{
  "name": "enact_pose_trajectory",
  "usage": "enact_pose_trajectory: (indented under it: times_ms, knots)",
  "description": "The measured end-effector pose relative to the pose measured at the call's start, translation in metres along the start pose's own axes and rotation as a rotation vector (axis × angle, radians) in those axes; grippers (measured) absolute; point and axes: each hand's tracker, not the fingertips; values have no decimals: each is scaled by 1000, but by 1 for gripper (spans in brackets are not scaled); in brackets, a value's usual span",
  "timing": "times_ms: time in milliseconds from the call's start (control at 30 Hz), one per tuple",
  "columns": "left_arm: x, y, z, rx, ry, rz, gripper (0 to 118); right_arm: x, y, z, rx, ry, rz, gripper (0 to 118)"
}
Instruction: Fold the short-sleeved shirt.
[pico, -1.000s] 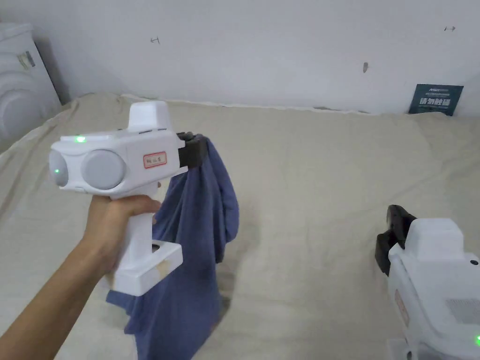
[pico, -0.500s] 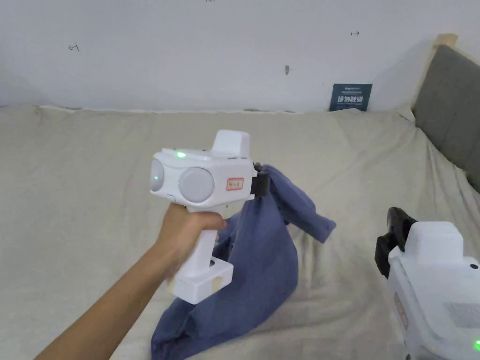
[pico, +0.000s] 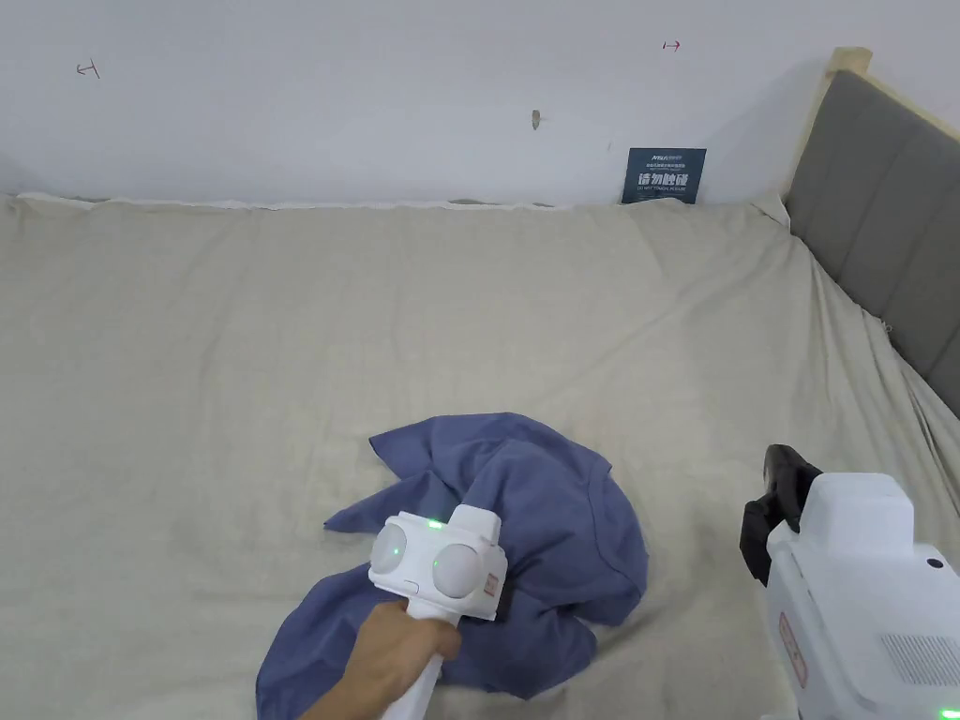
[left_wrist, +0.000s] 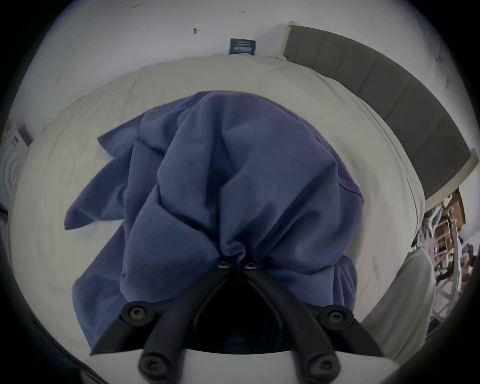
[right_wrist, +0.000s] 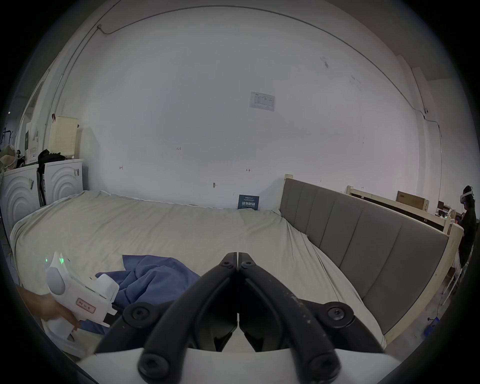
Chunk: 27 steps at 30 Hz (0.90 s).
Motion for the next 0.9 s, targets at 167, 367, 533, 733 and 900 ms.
enact_pose_trajectory:
  times_ms: [167, 367, 533, 733, 900]
  knots:
    - [-3, 5, 41, 140, -18, 70, 104, -4, 2, 0, 0, 7, 5, 1]
    - [-19, 8, 130, 444, 30, 90, 113, -11, 16, 3, 31, 13, -7, 1]
    - [-40, -6, 200, 760, 201, 88, 113, -20, 30, 8, 68, 25, -20, 1]
    - [-68, -27, 244, 954, 401, 87, 113, -31, 42, 12, 108, 39, -30, 1]
    - [-83, -39, 255, 1007, 464, 70, 97, -39, 46, 14, 127, 52, -22, 1]
